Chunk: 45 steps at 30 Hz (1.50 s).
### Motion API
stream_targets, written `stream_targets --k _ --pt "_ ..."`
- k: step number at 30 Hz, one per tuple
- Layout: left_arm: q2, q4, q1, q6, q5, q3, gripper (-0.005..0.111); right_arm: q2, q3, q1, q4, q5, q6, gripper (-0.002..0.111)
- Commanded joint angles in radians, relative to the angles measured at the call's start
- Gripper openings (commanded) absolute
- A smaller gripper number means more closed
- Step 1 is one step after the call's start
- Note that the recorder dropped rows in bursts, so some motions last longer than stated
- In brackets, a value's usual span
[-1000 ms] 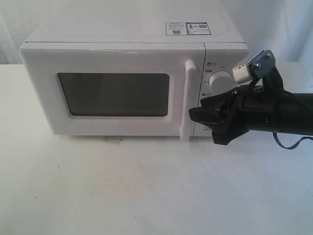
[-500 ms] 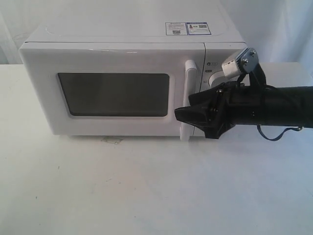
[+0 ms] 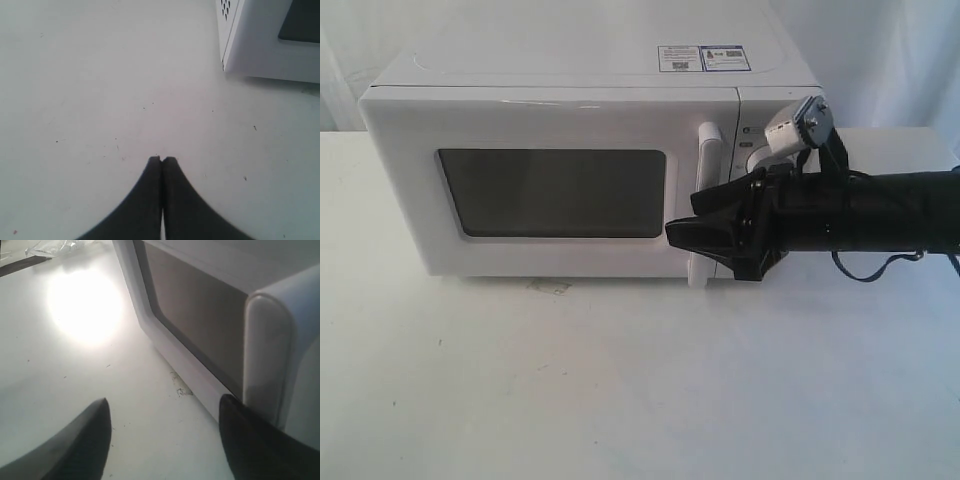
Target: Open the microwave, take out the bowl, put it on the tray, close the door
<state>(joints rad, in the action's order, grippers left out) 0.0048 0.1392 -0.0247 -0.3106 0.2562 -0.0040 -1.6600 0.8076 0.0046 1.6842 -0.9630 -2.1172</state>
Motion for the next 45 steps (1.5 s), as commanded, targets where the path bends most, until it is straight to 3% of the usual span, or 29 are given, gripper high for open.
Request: stream_targets --k 1,16,29,45 --pt "-0.005 0.000 0.002 0.001 -0.002 0.004 0.000 -0.006 0.019 -0.006 0.015 0.049 -0.027 0.059" --pt "-0.005 0.000 0.002 0.001 -0.002 0.004 0.000 -0.008 0.029 0.013 0.001 -0.042 -0.017 0.053" --pt "-0.005 0.000 0.002 0.001 -0.002 0.004 0.000 -0.008 0.029 0.015 -0.050 0.007 -0.017 0.000" --pt "-0.005 0.000 0.002 0.001 -0.002 0.004 0.000 -0.008 0.029 0.015 -0.179 0.018 -0.017 0.000"
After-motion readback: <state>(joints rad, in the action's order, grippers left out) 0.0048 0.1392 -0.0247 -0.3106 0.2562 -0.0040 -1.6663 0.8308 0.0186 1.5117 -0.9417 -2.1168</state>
